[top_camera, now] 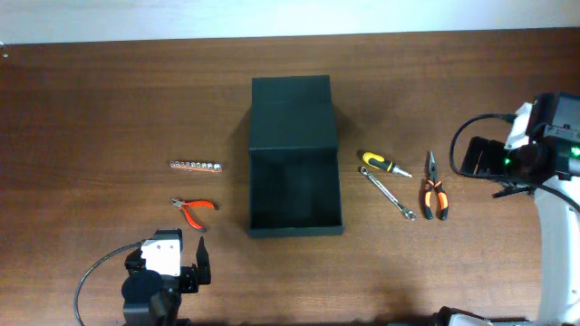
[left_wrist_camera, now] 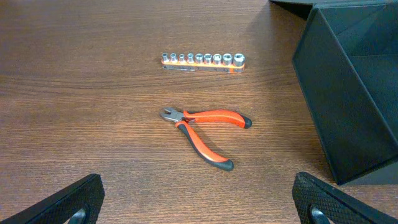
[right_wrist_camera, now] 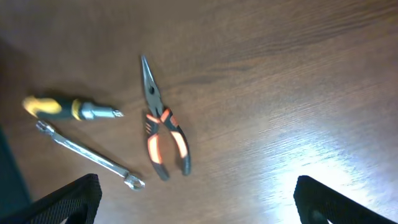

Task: Pack container
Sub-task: 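Move right gripper over orange needle-nose pliers and grasp them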

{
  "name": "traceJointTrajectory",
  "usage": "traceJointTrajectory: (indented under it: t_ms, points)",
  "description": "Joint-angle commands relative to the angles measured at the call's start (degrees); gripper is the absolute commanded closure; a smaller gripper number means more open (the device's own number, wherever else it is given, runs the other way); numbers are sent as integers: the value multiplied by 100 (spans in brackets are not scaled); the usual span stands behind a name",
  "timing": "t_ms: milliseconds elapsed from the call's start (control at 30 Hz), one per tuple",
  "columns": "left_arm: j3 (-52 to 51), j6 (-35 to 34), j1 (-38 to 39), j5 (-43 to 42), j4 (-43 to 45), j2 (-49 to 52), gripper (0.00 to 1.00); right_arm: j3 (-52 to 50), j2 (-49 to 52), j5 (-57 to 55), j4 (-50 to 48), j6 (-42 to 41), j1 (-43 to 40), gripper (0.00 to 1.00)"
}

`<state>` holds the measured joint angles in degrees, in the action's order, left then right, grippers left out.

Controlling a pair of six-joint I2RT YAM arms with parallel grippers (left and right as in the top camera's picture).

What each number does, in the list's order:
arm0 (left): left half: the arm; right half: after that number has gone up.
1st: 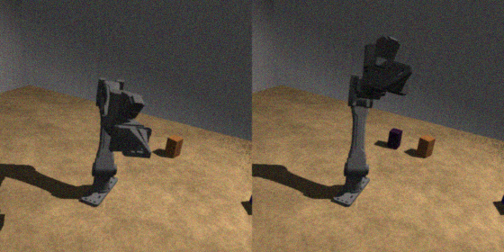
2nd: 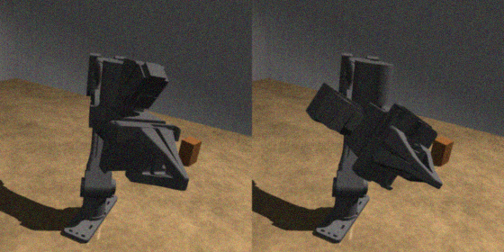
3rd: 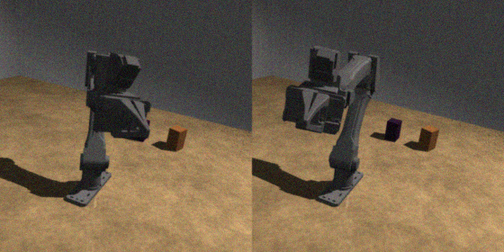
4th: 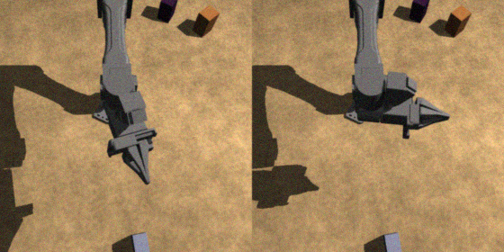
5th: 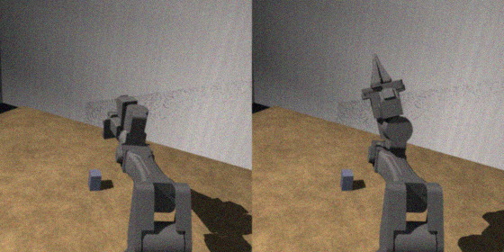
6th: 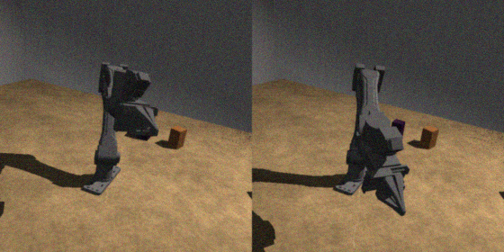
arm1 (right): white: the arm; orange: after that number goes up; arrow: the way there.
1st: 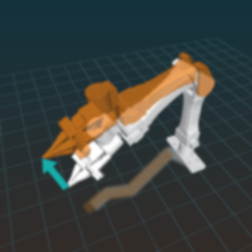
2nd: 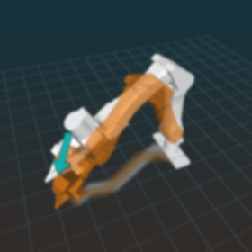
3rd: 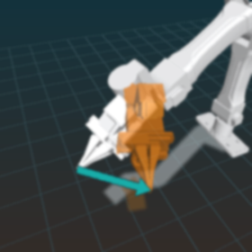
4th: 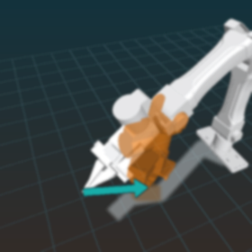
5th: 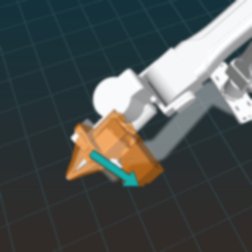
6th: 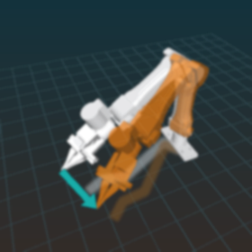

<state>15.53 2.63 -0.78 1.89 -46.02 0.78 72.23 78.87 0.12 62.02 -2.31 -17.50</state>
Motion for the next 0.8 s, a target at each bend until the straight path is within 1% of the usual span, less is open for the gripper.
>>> traceJointTrajectory:
  t_ms: [0, 200, 467, 600, 767]
  points:
    - [-28, 111, -24, -46, 13, -48, 1, -400, 433, 74, -177, 544, -15, 1]
    - [-28, 111, -24, -46, 13, -48, 1, -520, 1327, 122, -289, 752, -9, 1]
    - [-28, 111, -24, -48, 13, -48, 1, -520, 2367, 142, -249, 741, -9, 1]
    - [-28, 111, -24, -46, 13, -48, 1, -520, 2588, 136, -286, 697, -9, 0]
    - [-28, 111, -24, -48, 13, -48, 1, -522, 2662, 72, -431, 448, -9, 3]
